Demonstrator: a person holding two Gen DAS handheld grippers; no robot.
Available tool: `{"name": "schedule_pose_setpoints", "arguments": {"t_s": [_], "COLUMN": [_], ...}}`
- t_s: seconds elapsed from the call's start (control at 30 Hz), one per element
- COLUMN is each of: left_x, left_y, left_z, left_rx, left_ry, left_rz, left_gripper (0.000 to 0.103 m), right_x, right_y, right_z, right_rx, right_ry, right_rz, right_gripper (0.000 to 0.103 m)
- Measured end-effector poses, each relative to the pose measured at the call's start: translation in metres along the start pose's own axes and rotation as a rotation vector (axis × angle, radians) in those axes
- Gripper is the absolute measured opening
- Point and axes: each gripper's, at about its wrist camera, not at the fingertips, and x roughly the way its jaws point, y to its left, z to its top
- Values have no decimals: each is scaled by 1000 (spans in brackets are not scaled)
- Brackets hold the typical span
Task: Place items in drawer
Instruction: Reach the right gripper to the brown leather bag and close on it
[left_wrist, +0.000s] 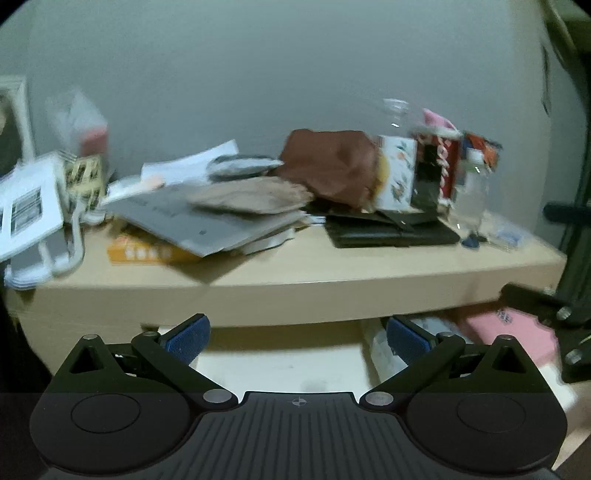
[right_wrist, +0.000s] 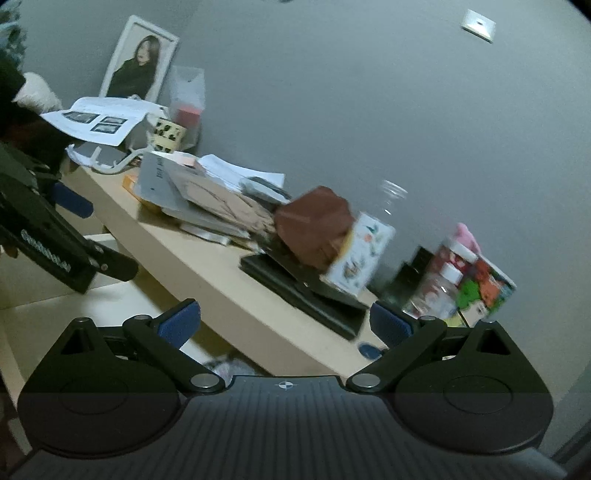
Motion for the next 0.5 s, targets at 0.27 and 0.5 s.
{"name": "schedule_pose_setpoints", "arguments": {"t_s": [0.27,0.5], "left_x": [-7,-7], "left_y": [22,25], "left_z": [6,5], "left_rx": [-106,-105], "left_ry": [-26,-32], "left_rz": [34,47], "left_gripper": [103,103], "right_x": [35,84], "right_y": [18,43], "right_z": [31,43], "right_rx": [-263,-673], "right_ry": [-62,-134], "right_rz": [10,-29], "right_gripper": [101,92]}}
